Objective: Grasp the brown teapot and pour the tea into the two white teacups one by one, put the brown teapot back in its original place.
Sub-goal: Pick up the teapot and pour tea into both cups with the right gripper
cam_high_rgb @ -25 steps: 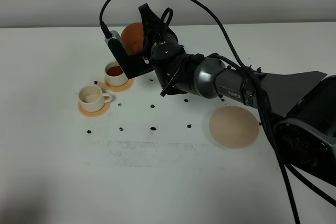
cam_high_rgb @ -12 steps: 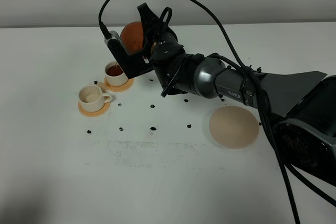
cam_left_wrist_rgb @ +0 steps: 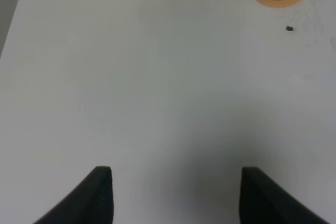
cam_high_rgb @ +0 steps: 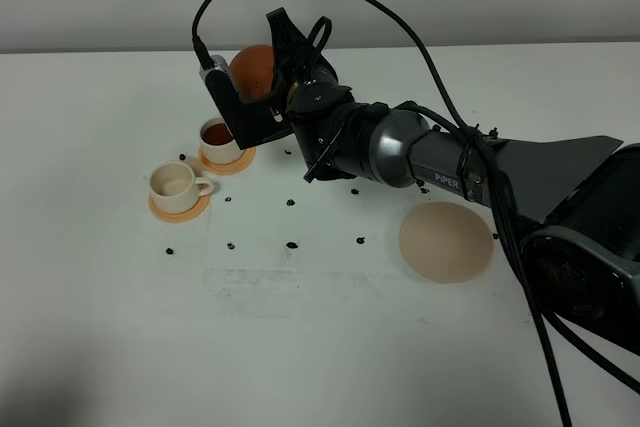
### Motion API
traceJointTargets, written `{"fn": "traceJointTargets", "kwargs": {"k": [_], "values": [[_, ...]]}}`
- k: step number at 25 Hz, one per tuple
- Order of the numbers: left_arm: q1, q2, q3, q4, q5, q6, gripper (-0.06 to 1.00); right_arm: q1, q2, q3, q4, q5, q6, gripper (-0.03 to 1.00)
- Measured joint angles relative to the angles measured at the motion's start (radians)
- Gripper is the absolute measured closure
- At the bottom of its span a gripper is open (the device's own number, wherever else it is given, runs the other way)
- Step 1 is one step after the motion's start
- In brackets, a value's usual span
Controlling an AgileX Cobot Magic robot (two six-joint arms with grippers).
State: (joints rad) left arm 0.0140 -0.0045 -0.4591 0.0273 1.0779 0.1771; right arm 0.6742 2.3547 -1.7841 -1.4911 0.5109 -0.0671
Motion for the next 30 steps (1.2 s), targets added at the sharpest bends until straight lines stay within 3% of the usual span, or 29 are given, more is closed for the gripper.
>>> {"fn": "traceJointTargets", "kwargs": {"k": [11, 14, 19, 27, 30], "values": [[0.000, 0.000, 0.000, 0.000, 0.000, 0.000, 0.44, 0.000, -0.010, 0.000, 0.115, 0.000, -0.003, 0.88], [0.000, 0.000, 0.000, 0.000, 0.000, 0.000, 0.44, 0.000, -0.049, 0.000, 0.197, 0.001, -0.011, 0.88], [0.000, 0.000, 0.000, 0.000, 0.000, 0.000, 0.44, -0.004, -0.133, -0.001, 0.429, 0.052, -0.067, 0.88], [0.000, 0.000, 0.000, 0.000, 0.000, 0.000, 0.44, -0.070, -0.156, -0.002, 0.953, 0.172, -0.088, 0.88], [0.000, 0.000, 0.000, 0.000, 0.000, 0.000, 0.44, -0.106, -0.156, -0.002, 1.096, 0.186, -0.088, 0.88]]}}
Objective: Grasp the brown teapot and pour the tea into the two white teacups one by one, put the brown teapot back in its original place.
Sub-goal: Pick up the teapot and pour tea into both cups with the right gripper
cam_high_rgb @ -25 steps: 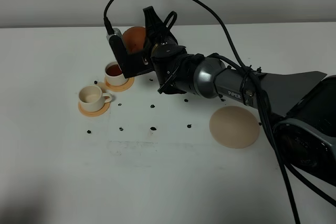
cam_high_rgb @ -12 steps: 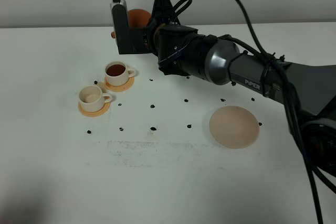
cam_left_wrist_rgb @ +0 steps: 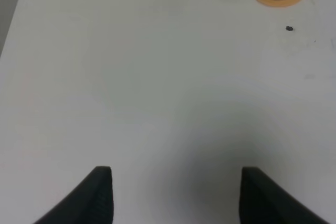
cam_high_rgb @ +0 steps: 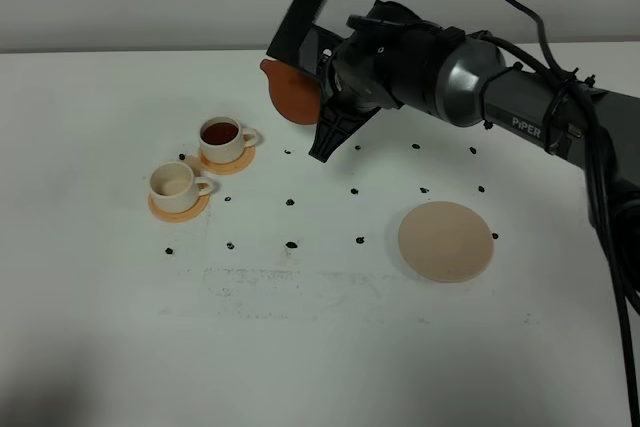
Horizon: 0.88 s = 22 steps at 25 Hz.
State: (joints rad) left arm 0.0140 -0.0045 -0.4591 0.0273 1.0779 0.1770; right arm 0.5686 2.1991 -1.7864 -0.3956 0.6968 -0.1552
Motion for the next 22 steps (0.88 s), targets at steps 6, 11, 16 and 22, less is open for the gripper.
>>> {"fn": "traceJointTargets", "kwargs": {"k": [6, 11, 16, 22], "values": [[0.000, 0.000, 0.000, 0.000, 0.000, 0.000, 0.44, -0.043, 0.000, 0.000, 0.166, 0.013, 0.000, 0.88], [0.000, 0.000, 0.000, 0.000, 0.000, 0.000, 0.44, -0.051, 0.001, 0.000, 0.222, 0.037, 0.000, 0.88], [0.000, 0.000, 0.000, 0.000, 0.000, 0.000, 0.44, -0.051, 0.045, -0.012, 0.249, 0.047, 0.003, 0.88], [0.000, 0.000, 0.000, 0.000, 0.000, 0.000, 0.44, -0.051, 0.103, -0.026, 0.274, 0.049, 0.004, 0.88]]}}
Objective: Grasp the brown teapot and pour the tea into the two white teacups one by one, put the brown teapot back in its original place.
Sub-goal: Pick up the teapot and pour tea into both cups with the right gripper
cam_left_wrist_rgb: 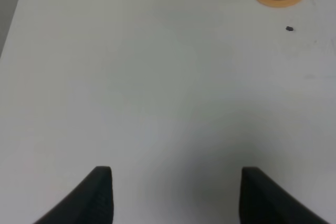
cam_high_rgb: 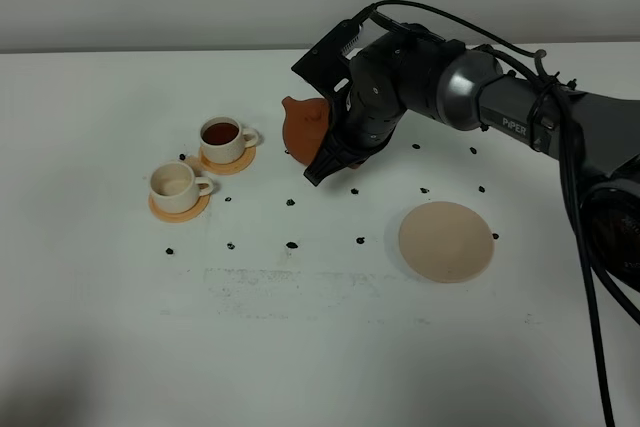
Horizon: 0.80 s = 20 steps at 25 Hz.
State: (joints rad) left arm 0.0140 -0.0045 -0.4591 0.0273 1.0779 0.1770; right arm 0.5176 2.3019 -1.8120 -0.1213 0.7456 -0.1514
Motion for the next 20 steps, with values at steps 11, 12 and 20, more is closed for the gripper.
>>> {"fn": "traceJointTargets", "kwargs": {"k": [11, 12, 20], "values": [[0.000, 0.000, 0.000, 0.000, 0.000, 0.000, 0.44, 0.012, -0.014, -0.010, -0.031, 0.035, 0.000, 0.88], [0.000, 0.000, 0.000, 0.000, 0.000, 0.000, 0.44, 0.021, -0.030, -0.010, -0.040, 0.044, 0.000, 0.88], [0.000, 0.000, 0.000, 0.000, 0.000, 0.000, 0.44, 0.072, -0.163, 0.078, -0.079, -0.007, 0.000, 0.88]]}}
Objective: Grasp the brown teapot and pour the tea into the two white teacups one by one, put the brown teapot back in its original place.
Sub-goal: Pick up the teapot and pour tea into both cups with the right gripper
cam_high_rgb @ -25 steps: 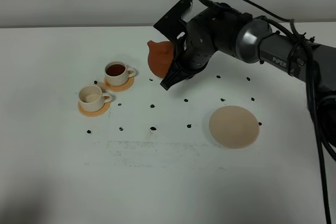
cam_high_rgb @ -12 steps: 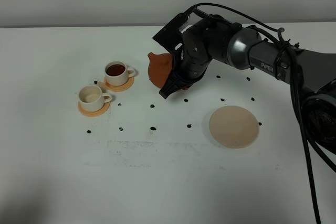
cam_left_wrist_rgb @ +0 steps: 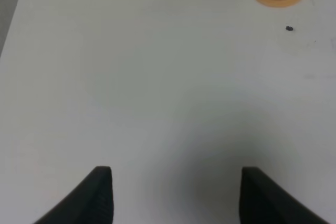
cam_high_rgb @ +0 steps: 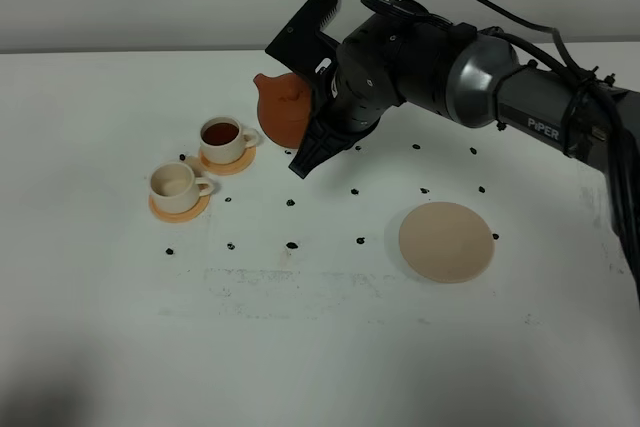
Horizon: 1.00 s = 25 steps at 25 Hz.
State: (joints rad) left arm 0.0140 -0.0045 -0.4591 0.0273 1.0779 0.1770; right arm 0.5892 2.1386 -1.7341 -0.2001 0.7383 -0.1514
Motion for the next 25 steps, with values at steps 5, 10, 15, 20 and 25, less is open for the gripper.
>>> {"fn": "traceJointTargets", "kwargs": {"k": [5, 10, 15, 20, 25], "values": [[0.000, 0.000, 0.000, 0.000, 0.000, 0.000, 0.44, 0.027, -0.068, 0.111, -0.012, -0.075, 0.005, 0.88], [0.000, 0.000, 0.000, 0.000, 0.000, 0.000, 0.44, 0.050, -0.127, 0.241, -0.044, -0.218, 0.037, 0.88], [0.000, 0.000, 0.000, 0.000, 0.000, 0.000, 0.44, 0.071, -0.161, 0.330, -0.124, -0.326, 0.130, 0.88], [0.000, 0.000, 0.000, 0.000, 0.000, 0.000, 0.44, 0.129, -0.160, 0.342, -0.294, -0.336, 0.248, 0.88], [0.000, 0.000, 0.000, 0.000, 0.000, 0.000, 0.44, 0.177, -0.140, 0.341, -0.381, -0.336, 0.286, 0.88]]}}
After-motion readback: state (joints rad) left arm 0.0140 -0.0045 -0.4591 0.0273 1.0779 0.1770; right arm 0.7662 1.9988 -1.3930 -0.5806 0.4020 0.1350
